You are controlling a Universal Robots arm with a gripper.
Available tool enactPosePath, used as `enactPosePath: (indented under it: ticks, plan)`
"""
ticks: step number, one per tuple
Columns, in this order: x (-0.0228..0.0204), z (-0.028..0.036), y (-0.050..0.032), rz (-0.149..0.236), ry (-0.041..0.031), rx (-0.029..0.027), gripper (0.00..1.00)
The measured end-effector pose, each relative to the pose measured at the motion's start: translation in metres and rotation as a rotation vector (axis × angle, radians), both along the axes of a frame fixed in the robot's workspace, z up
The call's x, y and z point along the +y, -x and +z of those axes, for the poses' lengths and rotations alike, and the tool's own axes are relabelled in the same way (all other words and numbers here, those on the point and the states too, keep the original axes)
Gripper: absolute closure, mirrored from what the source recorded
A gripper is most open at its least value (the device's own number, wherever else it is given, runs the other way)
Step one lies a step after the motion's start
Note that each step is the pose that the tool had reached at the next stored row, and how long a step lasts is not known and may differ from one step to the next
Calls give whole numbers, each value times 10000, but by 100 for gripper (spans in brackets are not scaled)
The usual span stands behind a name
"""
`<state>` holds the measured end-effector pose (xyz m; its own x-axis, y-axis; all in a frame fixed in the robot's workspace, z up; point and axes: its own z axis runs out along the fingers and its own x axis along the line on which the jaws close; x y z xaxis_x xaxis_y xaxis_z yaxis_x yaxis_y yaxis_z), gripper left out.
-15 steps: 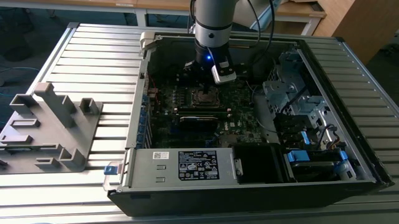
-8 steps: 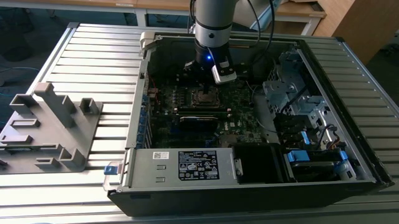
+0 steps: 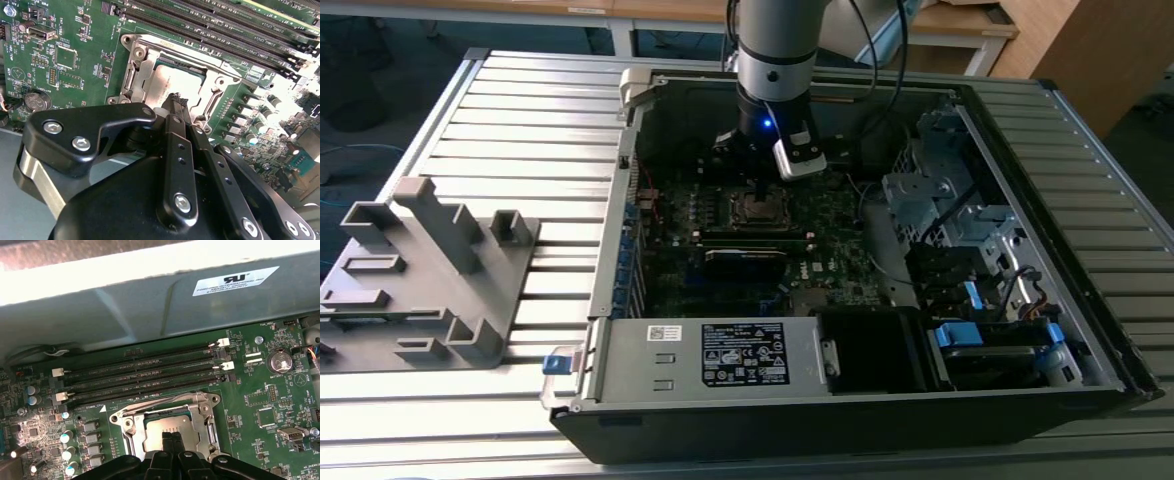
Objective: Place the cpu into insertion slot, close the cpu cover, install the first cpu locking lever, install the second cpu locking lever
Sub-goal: 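Install the second cpu locking lever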
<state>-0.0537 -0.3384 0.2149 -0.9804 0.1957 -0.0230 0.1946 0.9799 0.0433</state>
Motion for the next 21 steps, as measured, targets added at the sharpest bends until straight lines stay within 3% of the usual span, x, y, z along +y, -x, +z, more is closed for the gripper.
enactPosePath:
  ticks: [13, 21]
  plan:
    - [0, 178, 0, 0, -3, 0, 89]
    - [0, 189, 0, 20, -3, 0, 89]
